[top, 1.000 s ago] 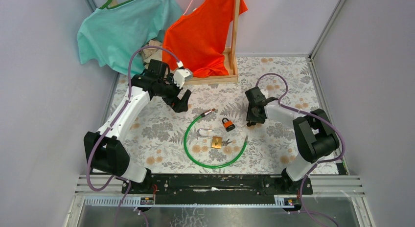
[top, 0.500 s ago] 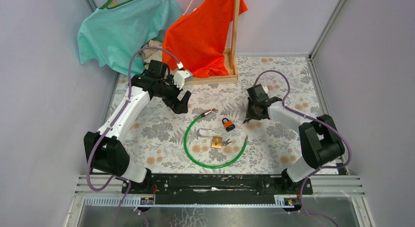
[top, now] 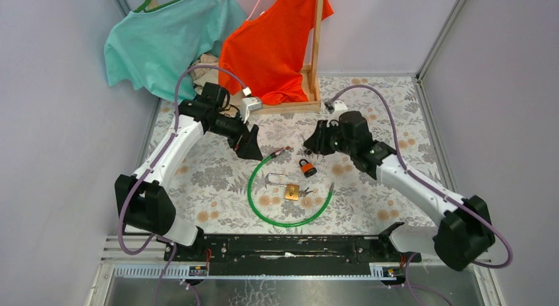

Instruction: Unlock with the key

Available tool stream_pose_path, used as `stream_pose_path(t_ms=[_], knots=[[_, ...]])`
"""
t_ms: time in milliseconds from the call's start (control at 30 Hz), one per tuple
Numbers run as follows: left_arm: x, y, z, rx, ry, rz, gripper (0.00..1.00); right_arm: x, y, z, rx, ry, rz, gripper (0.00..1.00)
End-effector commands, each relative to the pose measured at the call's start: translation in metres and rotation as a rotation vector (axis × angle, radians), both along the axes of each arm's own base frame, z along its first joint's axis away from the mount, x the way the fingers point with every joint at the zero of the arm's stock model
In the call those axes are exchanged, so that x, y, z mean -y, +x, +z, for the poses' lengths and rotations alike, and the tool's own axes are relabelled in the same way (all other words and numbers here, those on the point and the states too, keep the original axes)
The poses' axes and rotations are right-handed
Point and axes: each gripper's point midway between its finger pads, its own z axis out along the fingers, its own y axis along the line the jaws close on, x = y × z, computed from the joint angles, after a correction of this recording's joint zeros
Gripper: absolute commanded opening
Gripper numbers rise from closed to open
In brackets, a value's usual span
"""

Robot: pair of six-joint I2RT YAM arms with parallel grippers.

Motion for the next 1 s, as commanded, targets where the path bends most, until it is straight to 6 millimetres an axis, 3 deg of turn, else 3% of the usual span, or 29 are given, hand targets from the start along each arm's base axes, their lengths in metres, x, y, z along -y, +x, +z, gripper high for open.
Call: stream_pose_path(t_ms=[0,133,400,567,733,800,967], knots=[[0.022,-0.02,0.031,-0.061,-0.194,-0.11,1.0,-0.043,-0.032,0.069,0.301,0.092,0.237,0.08],[0.031,-0.022,0.048,-0.136,-0.27,-0.106,0.99,-0.052,-0.041,0.094,0.411,0.089,0.275,0.08],[0.042,-0.03,0.083,-0.277,-0.409,-0.101,1.0,-0.063,-0.045,0.124,0.543,-0.01,0.304,0.03],[0.047,-0.011,0.097,-0.268,-0.43,0.028,0.99,-0.073,-0.048,0.144,0.631,-0.065,0.307,0.01],[0.05,-0.009,0.111,-0.294,-0.465,0.049,0.84,-0.085,-0.051,0.144,0.665,-0.14,0.32,0.0],[0.05,-0.011,0.112,-0.316,-0.472,0.041,0.72,-0.088,-0.051,0.144,0.675,-0.166,0.317,0.0],[0.05,-0.017,0.108,-0.35,-0.477,0.029,0.58,-0.091,-0.05,0.143,0.695,-0.225,0.297,0.0]])
